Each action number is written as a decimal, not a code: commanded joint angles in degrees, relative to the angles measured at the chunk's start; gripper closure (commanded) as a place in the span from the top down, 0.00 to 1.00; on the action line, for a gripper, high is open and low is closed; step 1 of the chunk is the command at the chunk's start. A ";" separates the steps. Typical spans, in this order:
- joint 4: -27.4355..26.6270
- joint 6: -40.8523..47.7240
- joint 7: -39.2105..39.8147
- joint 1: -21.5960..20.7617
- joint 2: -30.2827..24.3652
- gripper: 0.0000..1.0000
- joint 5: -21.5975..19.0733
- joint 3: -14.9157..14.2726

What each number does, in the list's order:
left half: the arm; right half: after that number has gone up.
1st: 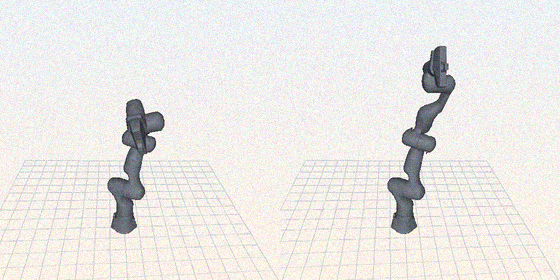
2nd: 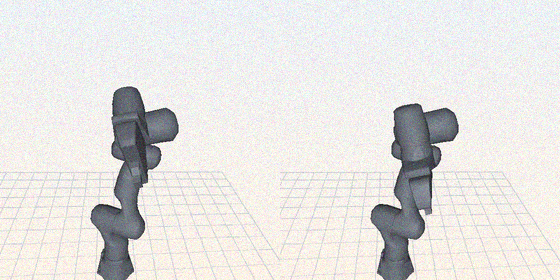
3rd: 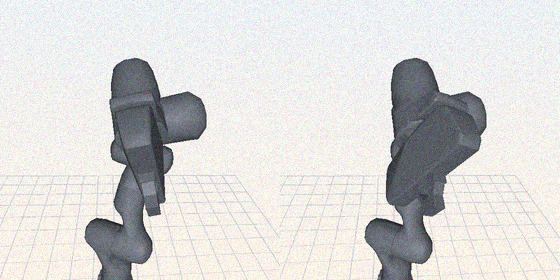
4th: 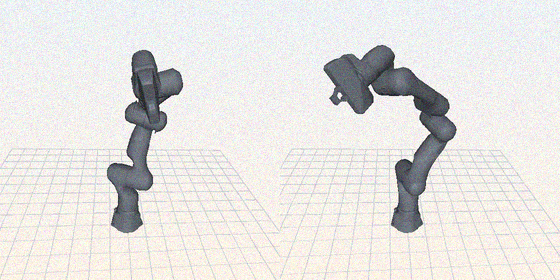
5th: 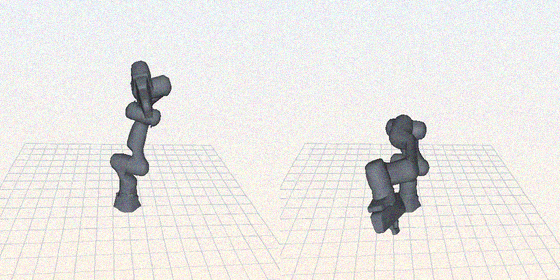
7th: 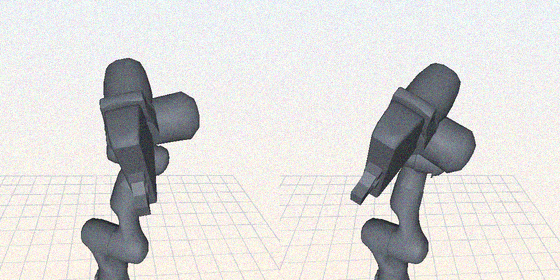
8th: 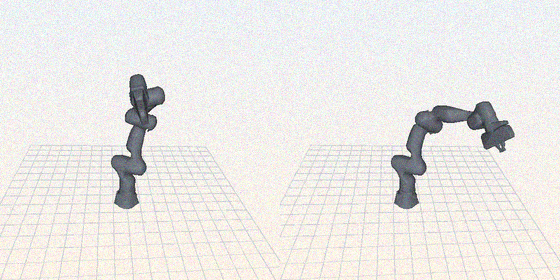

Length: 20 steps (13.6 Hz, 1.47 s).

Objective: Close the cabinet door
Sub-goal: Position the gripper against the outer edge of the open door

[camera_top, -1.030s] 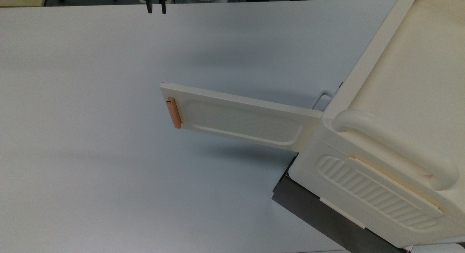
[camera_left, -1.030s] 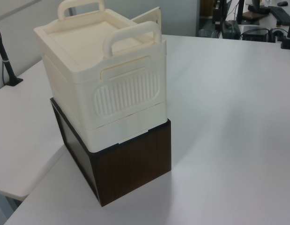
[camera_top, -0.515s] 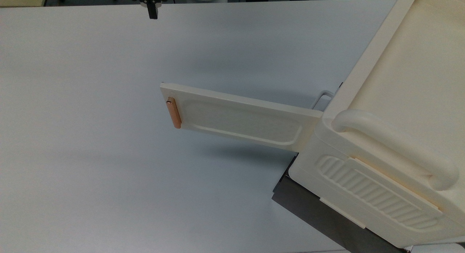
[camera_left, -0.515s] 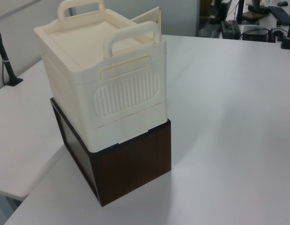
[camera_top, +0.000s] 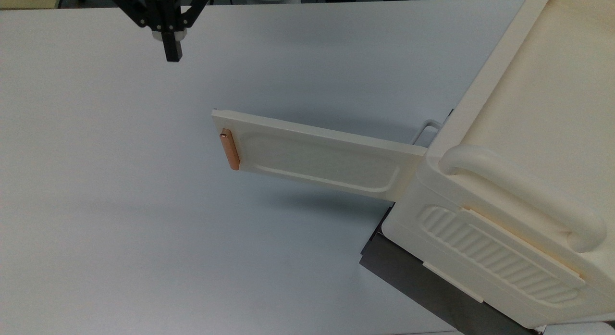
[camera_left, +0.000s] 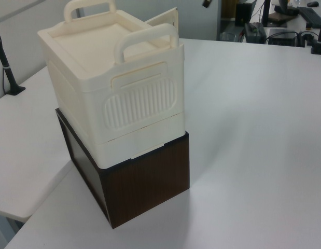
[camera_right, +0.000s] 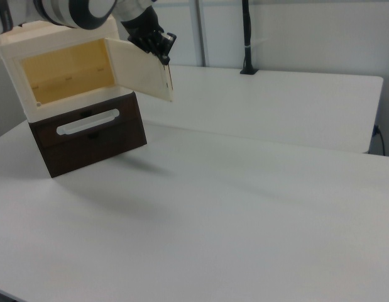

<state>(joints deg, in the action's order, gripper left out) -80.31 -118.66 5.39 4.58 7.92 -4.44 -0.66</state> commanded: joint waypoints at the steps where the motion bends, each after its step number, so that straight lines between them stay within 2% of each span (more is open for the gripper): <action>1: 1.12 -9.90 0.93 -0.36 2.36 0.00 -1.54 -0.13; 7: 1.20 -20.63 0.58 -0.62 4.64 0.00 -5.75 0.39; 13: 1.12 -27.58 0.41 -3.52 8.24 0.00 -5.75 0.57; 16: 1.03 -28.03 0.32 -5.19 9.30 0.00 -5.75 0.57; 20: 0.68 -25.41 0.32 -5.98 8.16 0.00 -5.93 0.57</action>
<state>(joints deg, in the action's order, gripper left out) -79.91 -145.79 5.32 -0.43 16.92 -8.92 0.21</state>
